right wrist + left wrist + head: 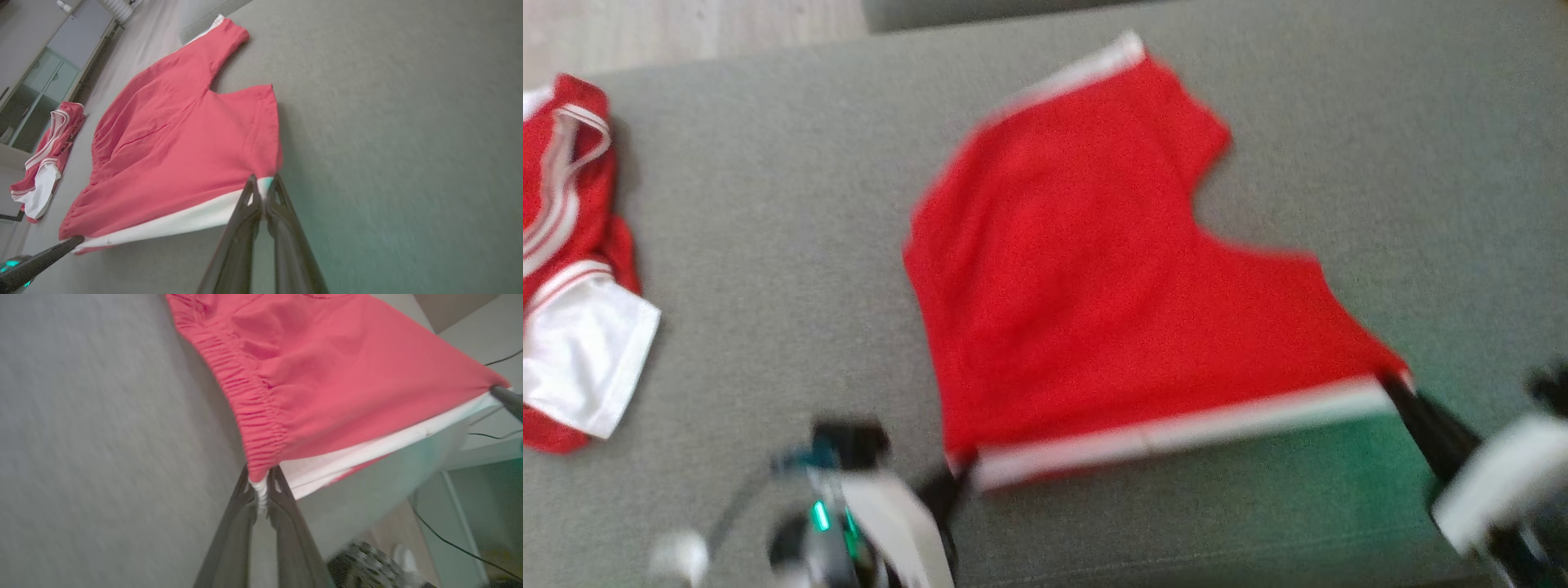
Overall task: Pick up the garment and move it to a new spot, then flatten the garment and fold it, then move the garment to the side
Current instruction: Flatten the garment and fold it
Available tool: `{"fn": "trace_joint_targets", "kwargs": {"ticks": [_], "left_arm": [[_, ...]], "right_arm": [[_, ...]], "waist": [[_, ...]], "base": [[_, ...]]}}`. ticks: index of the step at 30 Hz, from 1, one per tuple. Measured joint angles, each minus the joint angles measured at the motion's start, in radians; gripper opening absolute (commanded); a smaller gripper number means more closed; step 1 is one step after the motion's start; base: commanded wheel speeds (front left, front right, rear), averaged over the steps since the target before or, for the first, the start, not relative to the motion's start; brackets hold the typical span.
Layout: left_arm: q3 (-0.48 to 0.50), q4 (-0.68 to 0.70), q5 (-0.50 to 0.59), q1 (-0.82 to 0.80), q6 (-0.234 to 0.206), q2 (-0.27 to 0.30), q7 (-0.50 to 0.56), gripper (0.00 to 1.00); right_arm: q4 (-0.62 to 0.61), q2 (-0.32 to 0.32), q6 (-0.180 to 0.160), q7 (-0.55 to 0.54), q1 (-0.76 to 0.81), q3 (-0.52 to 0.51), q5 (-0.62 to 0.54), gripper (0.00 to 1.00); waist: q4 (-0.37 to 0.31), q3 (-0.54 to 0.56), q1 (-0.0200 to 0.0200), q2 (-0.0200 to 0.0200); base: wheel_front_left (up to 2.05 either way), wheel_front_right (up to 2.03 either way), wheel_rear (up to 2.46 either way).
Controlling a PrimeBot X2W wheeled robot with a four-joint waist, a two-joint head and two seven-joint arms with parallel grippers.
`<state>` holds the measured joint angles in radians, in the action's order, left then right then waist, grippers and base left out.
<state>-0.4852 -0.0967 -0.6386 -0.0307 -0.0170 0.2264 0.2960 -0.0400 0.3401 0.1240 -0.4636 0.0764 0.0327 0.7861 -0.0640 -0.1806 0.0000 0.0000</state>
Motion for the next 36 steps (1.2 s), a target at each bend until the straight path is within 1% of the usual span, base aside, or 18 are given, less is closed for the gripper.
{"fn": "trace_joint_targets", "kwargs": {"ticks": [3,5,8,11,15,19,23,25,29,31,36], "left_arm": [[-0.018,0.170,-0.025,0.163,-0.061,0.001,0.020,0.00],[-0.016,0.260,-0.041,0.232,-0.100,0.000,0.020,0.00],[-0.010,0.358,-0.093,0.257,-0.128,-0.022,0.032,0.00],[0.018,0.420,-0.160,0.249,-0.144,-0.064,0.047,0.00],[0.040,0.435,-0.191,0.212,-0.171,-0.084,0.074,0.00],[0.036,0.414,-0.150,0.081,-0.187,-0.091,0.094,0.00],[0.013,0.382,-0.147,-0.040,-0.204,-0.136,0.108,0.00],[0.010,0.343,-0.148,-0.087,-0.222,-0.152,0.108,0.00],[0.009,0.258,-0.154,-0.169,-0.249,-0.165,0.094,0.00],[0.008,0.243,-0.160,-0.190,-0.250,-0.166,0.089,0.00],[0.001,0.190,-0.225,-0.288,-0.275,-0.176,0.049,0.00]], "right_arm": [[-0.144,-0.030,0.000,-0.058,0.193,-0.108,0.004,0.00],[-0.221,-0.068,0.000,-0.095,0.268,-0.161,0.002,0.00],[-0.282,-0.108,0.000,-0.144,0.259,-0.205,-0.017,0.00],[-0.287,-0.132,0.000,-0.192,0.160,-0.213,-0.026,0.00],[-0.222,-0.138,0.000,-0.238,-0.029,-0.199,-0.077,0.00],[-0.114,-0.138,0.000,-0.277,-0.232,-0.181,-0.104,0.00],[-0.001,-0.130,0.000,-0.304,-0.410,-0.168,-0.131,0.00],[0.058,-0.118,0.000,-0.309,-0.485,-0.156,-0.141,0.00],[0.157,-0.104,0.000,-0.311,-0.597,-0.128,-0.157,0.00],[0.180,-0.102,0.000,-0.309,-0.620,-0.122,-0.162,0.00],[0.260,-0.072,0.000,-0.292,-0.711,-0.097,-0.184,0.00]], "waist": [[0.018,0.024,0.0000,0.0000],[0.027,0.024,0.0000,0.0000],[0.033,0.010,0.0000,0.0000],[0.046,-0.001,0.0000,0.0000],[0.072,-0.025,0.0000,0.0000],[0.109,-0.060,0.0000,0.0000],[0.146,-0.102,0.0000,0.0000],[0.166,-0.123,0.0000,0.0000],[0.200,-0.165,0.0000,0.0000],[0.207,-0.174,0.0000,0.0000],[0.239,-0.211,0.0000,0.0000]], "base": [[0.00,0.00,0.00],[0.00,0.00,0.00],[0.00,0.00,0.00],[0.00,0.00,0.00],[0.00,0.00,0.00],[0.00,0.00,0.00],[0.00,0.00,0.00],[0.00,0.00,0.00],[0.00,0.00,0.00],[0.00,0.00,0.00],[0.00,0.00,0.00]]}}
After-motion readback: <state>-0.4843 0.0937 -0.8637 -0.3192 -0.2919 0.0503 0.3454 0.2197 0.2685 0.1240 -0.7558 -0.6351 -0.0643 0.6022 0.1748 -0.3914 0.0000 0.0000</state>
